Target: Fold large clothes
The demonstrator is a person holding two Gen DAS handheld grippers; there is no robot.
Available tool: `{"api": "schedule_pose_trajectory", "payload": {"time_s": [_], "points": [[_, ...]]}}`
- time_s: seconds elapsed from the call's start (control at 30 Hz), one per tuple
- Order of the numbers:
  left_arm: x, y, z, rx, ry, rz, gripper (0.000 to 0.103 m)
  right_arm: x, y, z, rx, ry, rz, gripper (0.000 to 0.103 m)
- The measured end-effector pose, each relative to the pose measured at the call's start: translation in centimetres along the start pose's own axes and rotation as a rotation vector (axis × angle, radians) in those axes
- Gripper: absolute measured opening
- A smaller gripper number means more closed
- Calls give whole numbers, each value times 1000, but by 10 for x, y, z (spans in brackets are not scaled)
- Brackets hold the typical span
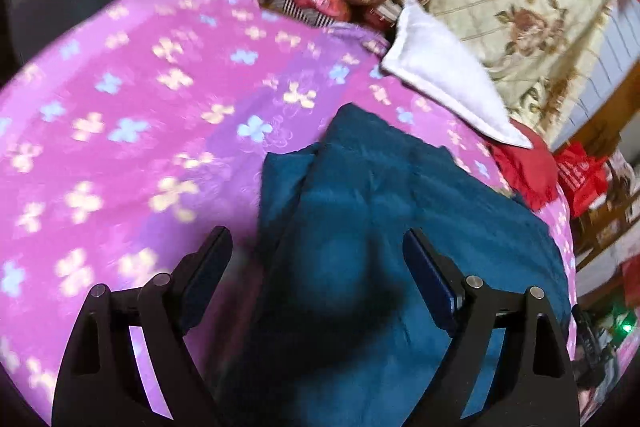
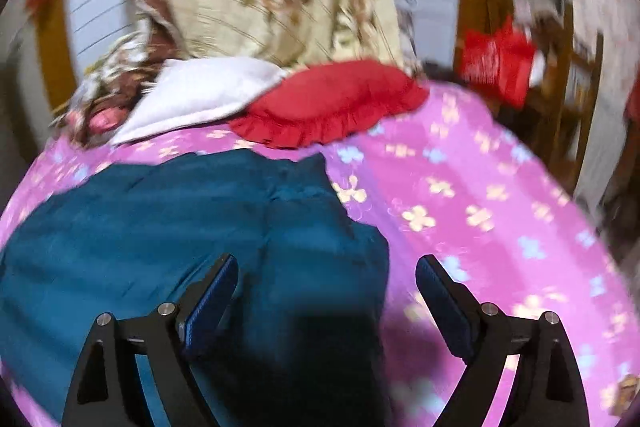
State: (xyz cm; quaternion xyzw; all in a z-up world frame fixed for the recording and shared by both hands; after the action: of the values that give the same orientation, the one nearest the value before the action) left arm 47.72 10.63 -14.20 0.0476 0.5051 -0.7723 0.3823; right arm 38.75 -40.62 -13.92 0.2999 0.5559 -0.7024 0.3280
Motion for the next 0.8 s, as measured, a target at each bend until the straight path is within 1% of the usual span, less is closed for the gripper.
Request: {"api": "schedule_pose_trajectory", "payload": {"time_s": [0.07, 0.1, 0.17, 0.2, 0.27, 0.4, 0.5, 0.63, 0.73, 0.8], "points": [[15, -32, -4, 10, 26, 27, 88, 20, -36, -11, -59, 0, 14, 90], [24, -45, -6, 6, 46, 44, 88, 30, -47, -14, -87, 10, 15, 90], [43, -65, -10, -29, 96, 84, 88, 53, -70, -19, -136, 39, 18, 90], [50, -70, -12, -47, 114, 95, 88, 67, -80, -21, -153, 54, 15, 90], [73, -83, -19, -80, 149, 107, 88, 92, -94, -23, -159, 81, 3, 90], [113, -92, -29, -98, 170, 95, 88, 131, -113, -29, -193, 151, -29, 90], [147, -98, -30, -128, 217, 99, 88, 149, -134, -29, -187, 184, -20, 90], [192, -110, -27, -150, 302, 106, 88, 164, -166, -27, -162, 203, 7, 90], [218, -129, -22, -149, 332, 127, 88, 171, -186, -24, -162, 244, 28, 90], [230, -144, -19, -120, 329, 134, 88, 174, -198, -24, -166, 264, 43, 90]]}}
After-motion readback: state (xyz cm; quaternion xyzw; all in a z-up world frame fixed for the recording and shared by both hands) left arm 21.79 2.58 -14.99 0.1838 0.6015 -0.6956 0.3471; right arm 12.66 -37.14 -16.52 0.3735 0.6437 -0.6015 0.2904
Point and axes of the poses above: each gripper's, at about its wrist camera, not at the fingertips, and y roughly the way its jaws point, z to its right, x to its underside, the point moved 7 cm from there along y, roughly the way its jaws point, and after that the axes turned 14 degrees about -y, right-handed, at the moved point
